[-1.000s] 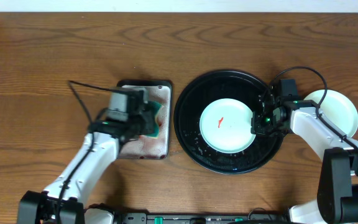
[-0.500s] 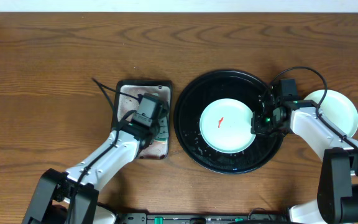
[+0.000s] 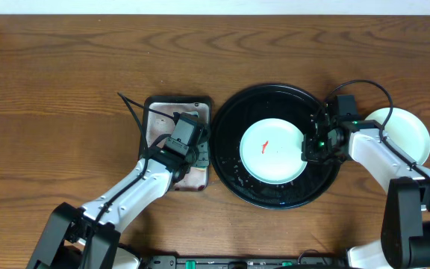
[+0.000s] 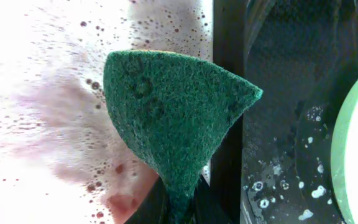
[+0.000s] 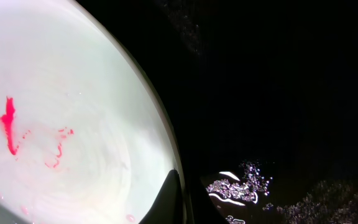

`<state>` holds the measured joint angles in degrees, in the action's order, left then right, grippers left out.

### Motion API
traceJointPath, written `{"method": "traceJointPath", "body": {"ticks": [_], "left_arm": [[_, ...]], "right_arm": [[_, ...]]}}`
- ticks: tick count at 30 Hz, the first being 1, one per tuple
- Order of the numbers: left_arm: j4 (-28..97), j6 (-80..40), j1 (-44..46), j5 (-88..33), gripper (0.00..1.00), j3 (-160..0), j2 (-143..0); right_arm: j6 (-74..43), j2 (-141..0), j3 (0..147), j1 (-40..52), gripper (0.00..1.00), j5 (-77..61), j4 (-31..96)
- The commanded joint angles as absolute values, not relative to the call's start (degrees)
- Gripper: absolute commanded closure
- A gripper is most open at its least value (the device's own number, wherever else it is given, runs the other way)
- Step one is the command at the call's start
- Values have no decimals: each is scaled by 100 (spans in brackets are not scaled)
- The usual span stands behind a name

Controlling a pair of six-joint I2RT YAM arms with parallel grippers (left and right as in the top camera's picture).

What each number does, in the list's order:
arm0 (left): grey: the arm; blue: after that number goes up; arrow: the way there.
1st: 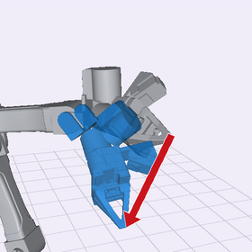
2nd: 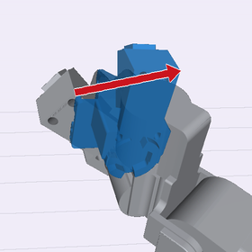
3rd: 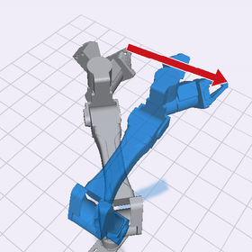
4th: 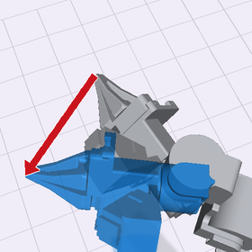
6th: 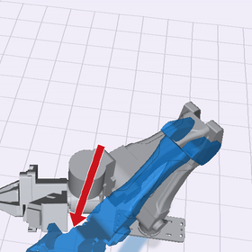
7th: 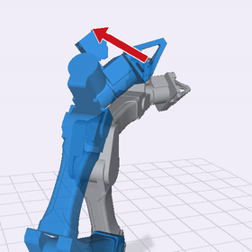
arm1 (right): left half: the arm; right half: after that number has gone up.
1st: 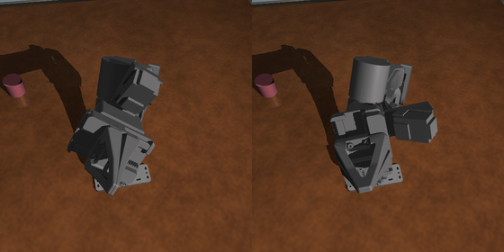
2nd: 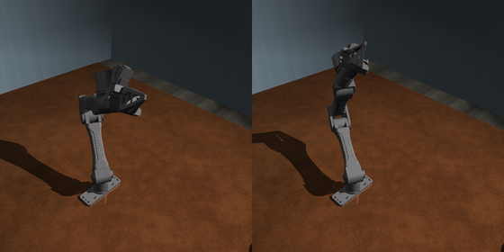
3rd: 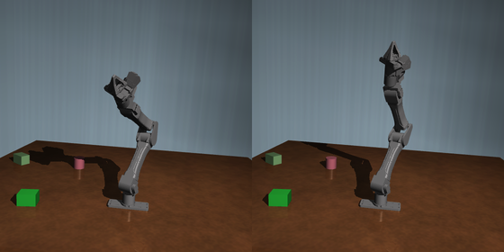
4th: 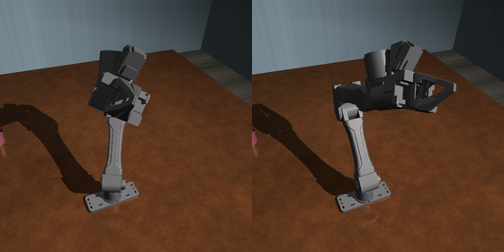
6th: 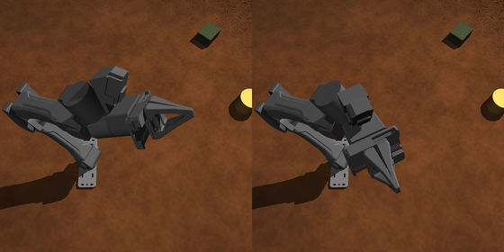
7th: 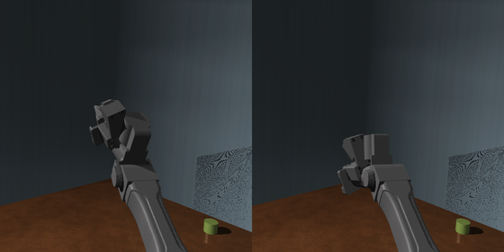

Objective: Clean dirty plates on tray and stack at the side
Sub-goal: 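Dip the sponge into the soapy water with the left gripper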

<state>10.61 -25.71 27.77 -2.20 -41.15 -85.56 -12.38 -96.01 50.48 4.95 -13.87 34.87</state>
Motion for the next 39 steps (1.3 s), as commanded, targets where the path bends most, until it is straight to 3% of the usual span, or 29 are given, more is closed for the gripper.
{"method": "traceJointPath", "body": {"ticks": [1,19,29,39], "left_arm": [[1041,-2552,2790,-231,92,-4115,-8147],[1448,-1999,2681,904,93,-4115,-7205],[1446,-1925,2681,2226,93,-4115,-6788],[1649,-1831,2687,1791,93,-4115,-6722]], "right_arm": [[-1105,-9633,5009,567,99,-1356,3507],[-1039,-9633,5009,572,99,-1356,3514],[-1022,-9633,5009,572,99,-1356,3511],[-1020,-9633,5009,598,99,-1358,3516]]}}
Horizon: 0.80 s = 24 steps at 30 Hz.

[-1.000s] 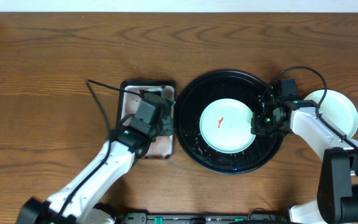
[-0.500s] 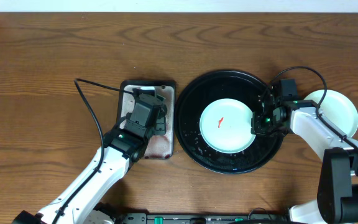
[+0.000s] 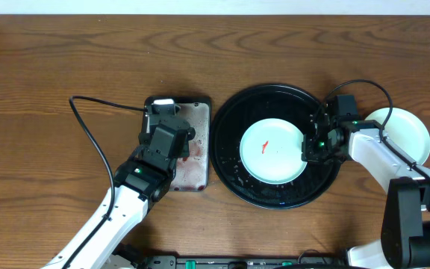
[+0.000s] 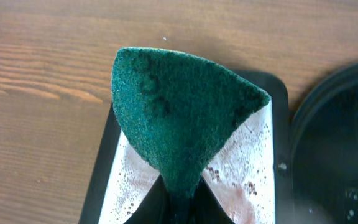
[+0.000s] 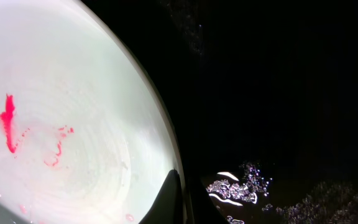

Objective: Clean dirty plates on tray and stack at the side
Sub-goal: 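Dip the sponge into the soapy water with the left gripper, then move the sponge with the left gripper onto the held pale green plate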

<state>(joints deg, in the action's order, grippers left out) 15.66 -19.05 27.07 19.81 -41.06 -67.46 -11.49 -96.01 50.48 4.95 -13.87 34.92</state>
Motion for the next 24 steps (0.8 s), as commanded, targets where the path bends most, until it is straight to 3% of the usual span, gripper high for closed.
{"method": "traceJointPath", "body": {"ticks": [1,12,24], "left_arm": [[1673,-1831,2687,1594,93,-4115,-6748],[792,-1907,2799,-1052,93,-4115,-6963],[-663,-3291,3957,-1140,93,-4115,-7929]], "right_arm": [[-1020,-9633,5009,622,99,-1358,3520],[-1129,-9633,4925,1122,99,-1376,3640],[-1286,-9633,4921,1365,99,-1378,3540]]}}
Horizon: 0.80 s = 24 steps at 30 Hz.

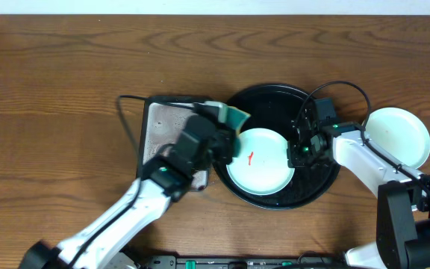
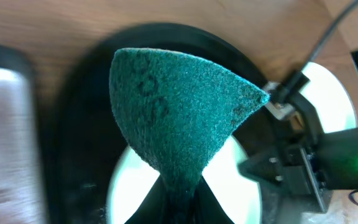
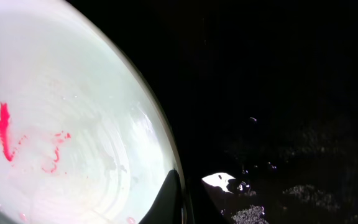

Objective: Clean dirty plates on tray and stack at the side
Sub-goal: 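Move the sponge with the left gripper onto the held pale green plate, then scrub the pale green plate with the sponge while the right gripper holds it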

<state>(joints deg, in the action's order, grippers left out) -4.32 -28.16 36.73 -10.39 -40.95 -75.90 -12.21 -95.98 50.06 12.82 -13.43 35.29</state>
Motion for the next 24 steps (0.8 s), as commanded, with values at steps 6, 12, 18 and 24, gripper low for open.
{"method": "traceJointPath", "body": {"ticks": [6,12,18,24], "left_arm": [[-1170,-3590,4482,-1468,93,-4379,-9065],[-75,-2998,4497,-1431,93,-5347,-9904],[38,-2827,4497,-1367,93,-5527,-10285],[600,-2606,4491,-172,93,-5527,-10436]], "right_arm": [[-1284,-9633,4921,1365,99,-1376,3557],[-1284,-9633,4921,1365,99,-1376,3555],[-1284,-9633,4921,1365,99,-1376,3544],[-1284,-9633,4921,1367,99,-1378,3559]]}}
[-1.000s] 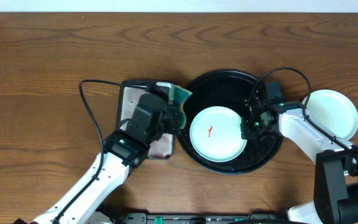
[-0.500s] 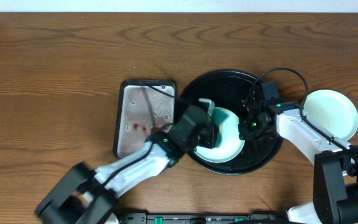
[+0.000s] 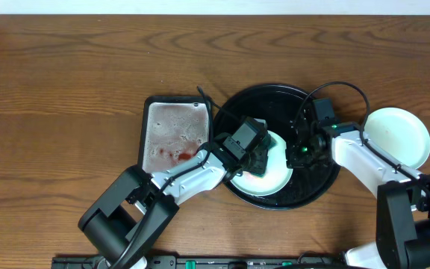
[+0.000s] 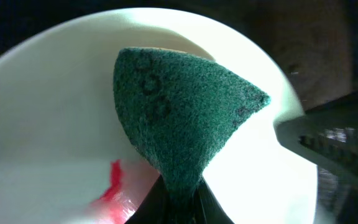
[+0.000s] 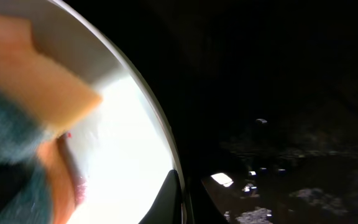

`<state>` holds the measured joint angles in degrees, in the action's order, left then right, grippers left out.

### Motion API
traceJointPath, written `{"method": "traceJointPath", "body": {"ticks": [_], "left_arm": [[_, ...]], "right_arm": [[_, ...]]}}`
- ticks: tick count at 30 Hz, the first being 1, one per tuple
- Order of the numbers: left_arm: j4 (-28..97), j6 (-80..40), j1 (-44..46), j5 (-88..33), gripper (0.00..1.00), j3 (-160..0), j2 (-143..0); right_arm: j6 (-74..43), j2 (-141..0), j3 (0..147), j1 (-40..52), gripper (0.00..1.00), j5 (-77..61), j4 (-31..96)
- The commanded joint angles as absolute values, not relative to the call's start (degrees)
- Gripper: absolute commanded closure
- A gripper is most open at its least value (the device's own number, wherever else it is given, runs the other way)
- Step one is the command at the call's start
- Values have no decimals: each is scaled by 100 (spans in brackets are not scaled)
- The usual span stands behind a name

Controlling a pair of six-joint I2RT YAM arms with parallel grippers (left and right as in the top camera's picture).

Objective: Clean dirty plates on tray and stack at the side
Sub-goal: 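Scrub the pale green plate with the sponge while the right gripper holds it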

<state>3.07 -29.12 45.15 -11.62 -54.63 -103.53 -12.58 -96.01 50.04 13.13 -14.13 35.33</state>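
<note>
A white plate (image 3: 277,170) with a red smear (image 4: 112,183) lies in the round black tray (image 3: 316,181). My left gripper (image 3: 254,159) is shut on a green sponge (image 4: 179,121) and presses it onto the plate's middle. My right gripper (image 3: 301,152) is shut on the plate's right rim (image 5: 169,163), one finger (image 5: 174,193) inside the rim. In the right wrist view the sponge's orange back (image 5: 39,93) covers the plate's left part.
A black rectangular tray (image 3: 174,134) with pinkish soapy water sits left of the round tray. A clean white plate (image 3: 402,134) lies on the wooden table (image 3: 66,82) at the right. Cables run by both wrists.
My left gripper has come down from above the round tray's left part and now holds the sponge against the plate. The right gripper still holds the rim, unmoved.
The sponge was first in the soapy water of the rectangular tray, then lifted over that tray, then carried above the round tray, and now rests on the dirty plate. My right gripper held the plate's rim throughout; the plate shifted slightly left.
</note>
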Motion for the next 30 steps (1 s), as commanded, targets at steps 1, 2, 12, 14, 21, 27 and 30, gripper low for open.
{"method": "traceJointPath", "body": {"ticks": [1,2,12,14,21,27,30], "left_arm": [[690,-2534,4480,47,93,-5527,-10429],[766,-2523,4471,233,93,-5527,-10418],[1028,-2541,4499,738,93,-5529,-9771],[1017,-2685,4528,445,93,-5529,-9625],[449,-3227,4866,-397,92,-5527,-9813],[-56,-3223,5087,-384,93,-5527,-10318],[25,-3179,5028,-25,92,-5527,-10453]], "right_arm": [[-1284,-9633,4921,1365,99,-1378,3559],[-1284,-9633,4921,1365,99,-1378,3559],[-1282,-9633,4921,1367,99,-1376,3559],[-1282,-9633,4921,1365,99,-1376,3557],[-1282,-9633,4921,1365,99,-1378,3555],[-1282,-9633,4921,1365,99,-1378,3557],[-1282,-9633,4921,1365,99,-1378,3559]]}}
